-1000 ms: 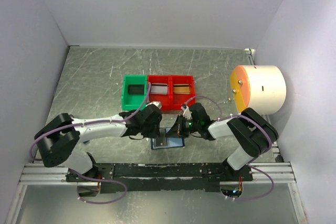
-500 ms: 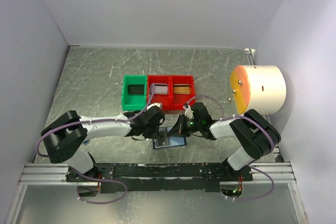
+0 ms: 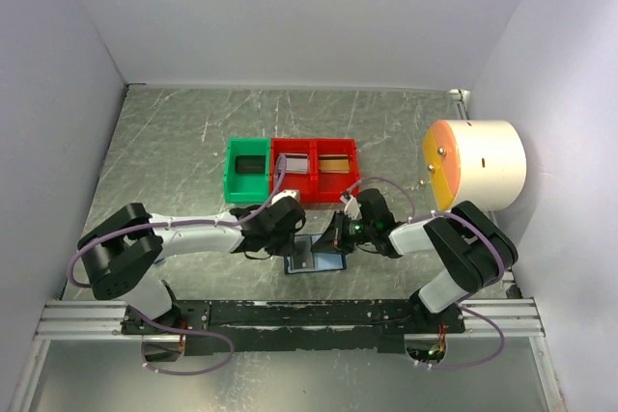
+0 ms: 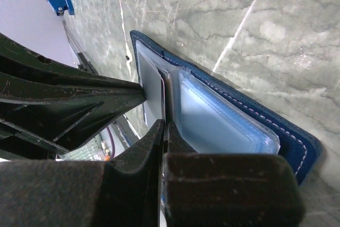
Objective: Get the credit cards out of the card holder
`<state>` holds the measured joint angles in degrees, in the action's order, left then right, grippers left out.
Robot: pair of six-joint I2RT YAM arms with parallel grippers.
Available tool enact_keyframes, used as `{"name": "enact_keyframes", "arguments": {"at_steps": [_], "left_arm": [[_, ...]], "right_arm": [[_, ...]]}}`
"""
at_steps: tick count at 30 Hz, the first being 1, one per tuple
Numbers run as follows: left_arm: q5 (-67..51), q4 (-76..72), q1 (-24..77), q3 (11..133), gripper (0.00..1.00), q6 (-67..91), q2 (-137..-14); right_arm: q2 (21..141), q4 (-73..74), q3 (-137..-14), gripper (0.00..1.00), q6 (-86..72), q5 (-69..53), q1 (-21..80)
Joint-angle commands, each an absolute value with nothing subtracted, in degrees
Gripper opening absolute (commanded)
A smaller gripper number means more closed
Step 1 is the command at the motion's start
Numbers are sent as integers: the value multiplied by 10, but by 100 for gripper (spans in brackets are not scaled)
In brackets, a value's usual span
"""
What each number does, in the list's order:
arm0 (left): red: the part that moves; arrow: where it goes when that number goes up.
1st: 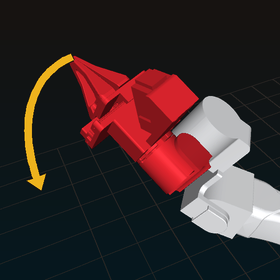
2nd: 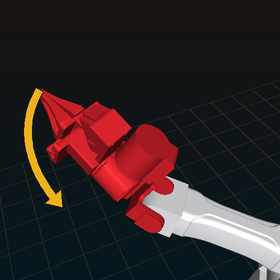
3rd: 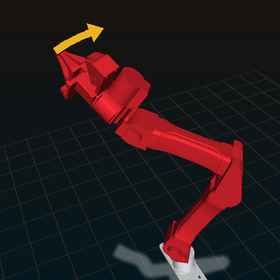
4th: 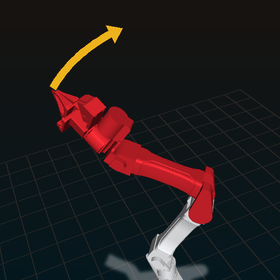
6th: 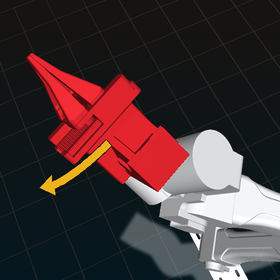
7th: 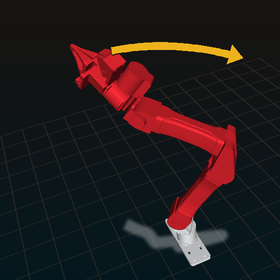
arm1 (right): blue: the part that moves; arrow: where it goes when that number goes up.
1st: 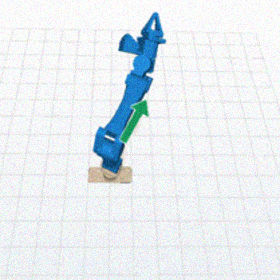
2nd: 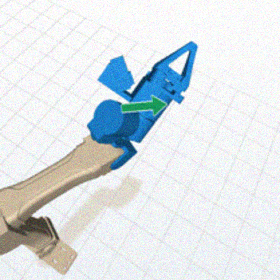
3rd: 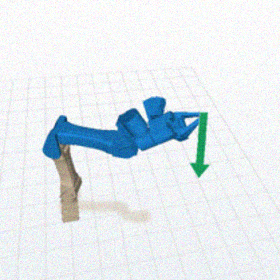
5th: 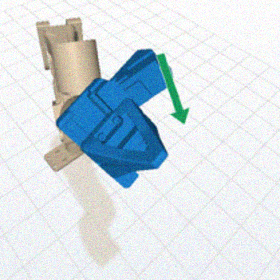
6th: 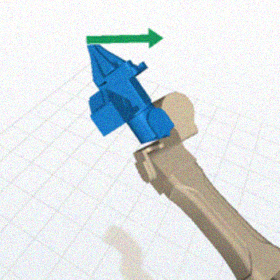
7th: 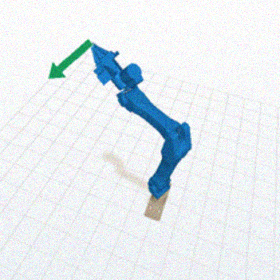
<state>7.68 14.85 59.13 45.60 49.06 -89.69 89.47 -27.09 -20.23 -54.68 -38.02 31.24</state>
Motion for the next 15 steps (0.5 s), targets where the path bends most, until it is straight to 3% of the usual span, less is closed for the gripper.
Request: {"name": "enact_keyframes", "arguments": {"at_steps": [1, 15], "left_arm": [[99, 202, 599, 433, 20, 491, -932], [112, 215, 605, 443, 18, 493, -941]], "right_arm": [[881, -265, -188, 0, -523, -402, 292], [856, -218, -169, 0, -475, -439, 234]]}}
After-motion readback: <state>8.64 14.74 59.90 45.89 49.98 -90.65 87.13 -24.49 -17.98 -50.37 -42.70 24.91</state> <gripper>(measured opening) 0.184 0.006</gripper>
